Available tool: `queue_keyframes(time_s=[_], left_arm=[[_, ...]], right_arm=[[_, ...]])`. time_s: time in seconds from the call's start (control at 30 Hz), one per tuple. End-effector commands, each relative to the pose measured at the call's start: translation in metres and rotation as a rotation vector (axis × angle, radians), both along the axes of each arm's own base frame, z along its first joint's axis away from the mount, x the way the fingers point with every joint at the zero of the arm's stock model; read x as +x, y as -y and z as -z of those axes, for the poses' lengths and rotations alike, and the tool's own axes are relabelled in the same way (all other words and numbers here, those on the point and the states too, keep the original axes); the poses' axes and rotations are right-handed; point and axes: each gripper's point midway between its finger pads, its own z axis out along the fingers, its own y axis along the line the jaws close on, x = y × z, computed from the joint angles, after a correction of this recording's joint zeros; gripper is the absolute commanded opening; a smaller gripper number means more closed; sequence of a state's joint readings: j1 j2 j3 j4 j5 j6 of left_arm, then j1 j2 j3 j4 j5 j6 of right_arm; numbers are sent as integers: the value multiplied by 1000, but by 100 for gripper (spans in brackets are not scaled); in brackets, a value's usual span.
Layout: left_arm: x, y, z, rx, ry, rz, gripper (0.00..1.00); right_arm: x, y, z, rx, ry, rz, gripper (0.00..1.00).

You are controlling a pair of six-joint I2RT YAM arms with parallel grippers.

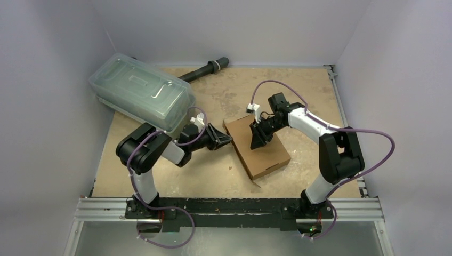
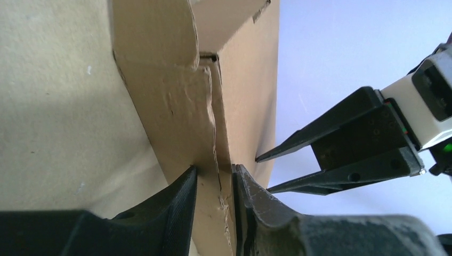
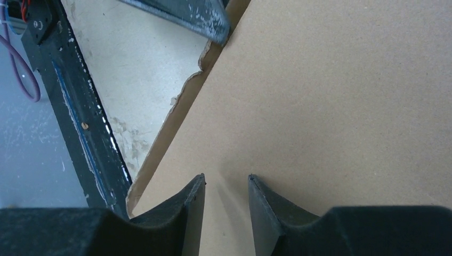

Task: Fold the paper box

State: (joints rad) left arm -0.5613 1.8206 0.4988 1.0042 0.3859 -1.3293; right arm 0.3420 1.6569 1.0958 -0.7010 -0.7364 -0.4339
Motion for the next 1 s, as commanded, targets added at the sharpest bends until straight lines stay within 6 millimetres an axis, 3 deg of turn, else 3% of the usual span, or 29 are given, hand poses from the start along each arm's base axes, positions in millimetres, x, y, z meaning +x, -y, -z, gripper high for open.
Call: queue_keyframes(time_s=[0.0,0.13,0.27,0.5,0.67,0.73,0.83,0.9,0.97], left_arm=[[-8,19,-33,-143,92,54,30],[-8,30,-35,-135,102,61,31],[-4,37,-20,-27,72,56,34],[2,37,-11,72,58,22,32],[1,50,-8,66,45,20,28],[1,54,-9,57,45,17,27],[1,59,-11,40,56,16,27],[0,64,-14,26,73,26,27],[-2,71,-18,7,88,45,27]], right_arm=[[10,1,-6,-13,85,-38,40],[6,1,-11,-2,93,-71,41],[6,1,-15,2,107,-91,46],[10,2,-43,-14,235,-121,67],[33,13,-68,-94,399,-16,82],[52,28,-76,-138,455,104,84],[77,65,-72,-125,416,346,83],[92,91,-63,-111,368,472,83],[98,103,-49,-105,308,514,84]])
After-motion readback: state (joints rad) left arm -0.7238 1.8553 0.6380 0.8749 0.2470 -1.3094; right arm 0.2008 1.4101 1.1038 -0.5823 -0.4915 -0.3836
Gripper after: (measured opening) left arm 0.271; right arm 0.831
